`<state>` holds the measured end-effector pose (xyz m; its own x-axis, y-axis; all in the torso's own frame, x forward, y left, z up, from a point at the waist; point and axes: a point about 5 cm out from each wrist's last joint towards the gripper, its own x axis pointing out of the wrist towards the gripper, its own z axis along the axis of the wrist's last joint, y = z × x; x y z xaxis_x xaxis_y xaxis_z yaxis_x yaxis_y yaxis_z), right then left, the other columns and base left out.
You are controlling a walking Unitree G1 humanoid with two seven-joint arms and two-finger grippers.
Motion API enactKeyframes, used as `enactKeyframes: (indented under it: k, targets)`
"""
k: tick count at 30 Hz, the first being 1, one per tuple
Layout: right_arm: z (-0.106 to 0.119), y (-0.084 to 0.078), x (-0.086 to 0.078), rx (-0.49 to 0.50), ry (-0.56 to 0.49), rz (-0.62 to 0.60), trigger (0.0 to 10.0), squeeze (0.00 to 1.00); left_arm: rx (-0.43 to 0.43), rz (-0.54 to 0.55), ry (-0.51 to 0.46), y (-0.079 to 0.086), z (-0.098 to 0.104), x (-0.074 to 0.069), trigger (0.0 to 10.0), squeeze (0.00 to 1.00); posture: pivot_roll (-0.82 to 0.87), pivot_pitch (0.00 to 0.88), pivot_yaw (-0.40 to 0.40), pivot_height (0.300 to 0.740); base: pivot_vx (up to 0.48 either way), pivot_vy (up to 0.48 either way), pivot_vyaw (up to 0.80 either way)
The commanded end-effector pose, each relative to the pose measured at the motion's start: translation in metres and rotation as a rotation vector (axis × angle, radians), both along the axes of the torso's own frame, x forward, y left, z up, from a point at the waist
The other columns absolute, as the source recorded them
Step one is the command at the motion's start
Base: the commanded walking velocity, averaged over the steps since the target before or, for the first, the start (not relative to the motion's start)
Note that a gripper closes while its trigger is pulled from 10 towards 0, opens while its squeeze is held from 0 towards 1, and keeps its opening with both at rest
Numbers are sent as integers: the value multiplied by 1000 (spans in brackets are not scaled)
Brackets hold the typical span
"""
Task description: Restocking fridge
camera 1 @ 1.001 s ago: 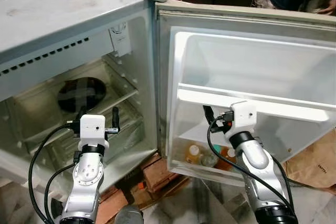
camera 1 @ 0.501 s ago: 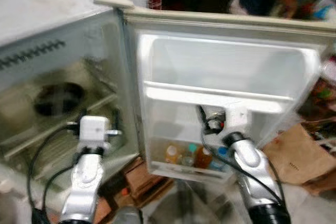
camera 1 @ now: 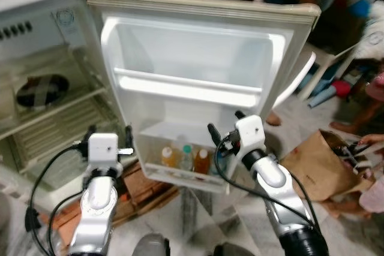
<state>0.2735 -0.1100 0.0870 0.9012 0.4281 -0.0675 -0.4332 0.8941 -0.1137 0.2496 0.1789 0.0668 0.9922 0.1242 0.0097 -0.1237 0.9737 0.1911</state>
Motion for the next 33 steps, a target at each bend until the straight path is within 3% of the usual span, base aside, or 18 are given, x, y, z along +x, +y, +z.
enactKeyframes:
  k: [1, 13, 23, 28, 33]
  targets:
    - [-2, -11, -2, 9, 13, -26, 10000, 0, 4, -20, 10, -6, -2, -1, 10000, 0, 51, 28, 8, 740, -274, -394, 0]
    - [9, -9, 0, 63, -37, -3, 10000, 0, 24, -36, 16, -7, -2, 2, 10000, 0, 54, 25, 10, 740, -89, -390, 0]
    - [13, -12, 5, 77, -59, -31, 10000, 0, 37, -38, 20, -6, -2, 3, 10000, 0, 56, 25, 10, 740, 0, -425, 309]
    - [14, -11, 5, 78, -75, -22, 10000, 0, 27, -34, 14, -6, -2, 4, 10000, 0, 56, 23, 12, 740, 0, 0, 0]
    - [18, -15, 8, 66, -116, -72, 10000, 0, 27, -42, 10, -6, -2, 5, 10000, 0, 55, 20, 16, 740, 0, 0, 661]
